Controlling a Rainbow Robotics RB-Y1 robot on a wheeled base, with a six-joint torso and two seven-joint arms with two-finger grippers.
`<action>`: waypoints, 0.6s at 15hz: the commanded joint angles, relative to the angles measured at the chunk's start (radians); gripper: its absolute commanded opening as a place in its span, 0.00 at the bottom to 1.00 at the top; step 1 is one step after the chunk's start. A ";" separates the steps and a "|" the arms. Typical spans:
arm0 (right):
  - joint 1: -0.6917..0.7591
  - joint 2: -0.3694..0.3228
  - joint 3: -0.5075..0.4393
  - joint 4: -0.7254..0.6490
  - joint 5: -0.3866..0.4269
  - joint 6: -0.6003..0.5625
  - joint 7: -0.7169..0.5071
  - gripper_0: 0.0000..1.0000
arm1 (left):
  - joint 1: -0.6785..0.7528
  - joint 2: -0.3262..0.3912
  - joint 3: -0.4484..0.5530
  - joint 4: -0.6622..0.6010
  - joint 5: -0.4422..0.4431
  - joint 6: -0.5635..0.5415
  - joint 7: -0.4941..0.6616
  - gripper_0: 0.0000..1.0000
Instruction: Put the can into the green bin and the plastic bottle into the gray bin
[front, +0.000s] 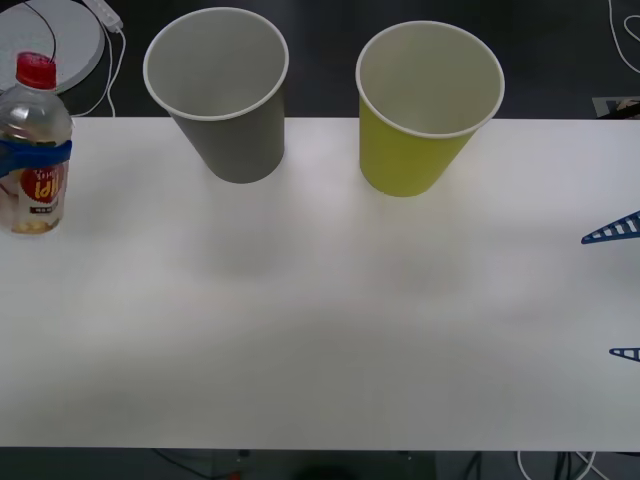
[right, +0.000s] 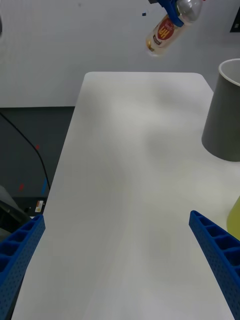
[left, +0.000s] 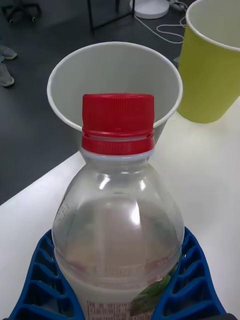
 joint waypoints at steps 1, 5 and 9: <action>0.000 0.000 0.000 0.000 0.000 0.000 0.000 1.00 | -0.102 0.036 -0.001 0.056 0.001 -0.117 0.034 0.00; 0.000 0.000 0.000 0.000 0.000 0.000 0.000 1.00 | -0.258 0.079 -0.072 0.174 0.013 -0.191 0.026 0.00; 0.000 0.000 0.000 0.000 0.000 0.000 0.000 1.00 | -0.412 0.097 -0.172 0.266 0.004 -0.249 0.022 0.00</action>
